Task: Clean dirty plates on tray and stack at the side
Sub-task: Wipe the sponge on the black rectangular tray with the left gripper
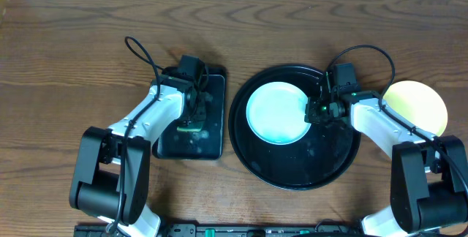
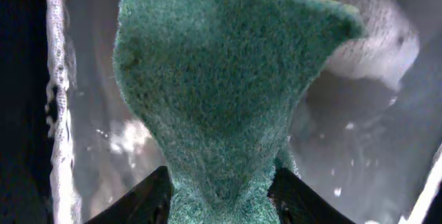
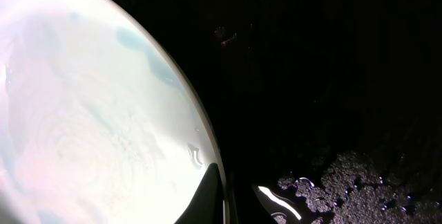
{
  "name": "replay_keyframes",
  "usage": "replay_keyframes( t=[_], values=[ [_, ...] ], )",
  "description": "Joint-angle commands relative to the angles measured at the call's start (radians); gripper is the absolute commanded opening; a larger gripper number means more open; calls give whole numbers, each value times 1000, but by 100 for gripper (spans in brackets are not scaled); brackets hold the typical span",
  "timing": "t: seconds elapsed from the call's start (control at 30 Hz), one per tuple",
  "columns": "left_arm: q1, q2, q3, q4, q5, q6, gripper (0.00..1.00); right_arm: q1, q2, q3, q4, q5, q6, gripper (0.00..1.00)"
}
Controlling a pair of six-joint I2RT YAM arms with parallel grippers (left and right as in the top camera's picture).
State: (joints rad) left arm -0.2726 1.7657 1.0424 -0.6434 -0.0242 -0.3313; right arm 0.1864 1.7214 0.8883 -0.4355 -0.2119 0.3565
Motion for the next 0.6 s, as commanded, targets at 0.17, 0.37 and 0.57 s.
replay_keyframes(
  t=[0.17, 0.37, 0.57],
  values=[
    [1, -63, 1, -52, 16, 13, 47, 5, 18, -7, -10, 58, 5, 1],
    [1, -154, 3, -71, 16, -19, 54, 5, 18, -8, -10, 58, 5, 1],
    [1, -160, 0, -144, 17, -91, 56, 5, 18, -7, -10, 58, 5, 1]
  ],
)
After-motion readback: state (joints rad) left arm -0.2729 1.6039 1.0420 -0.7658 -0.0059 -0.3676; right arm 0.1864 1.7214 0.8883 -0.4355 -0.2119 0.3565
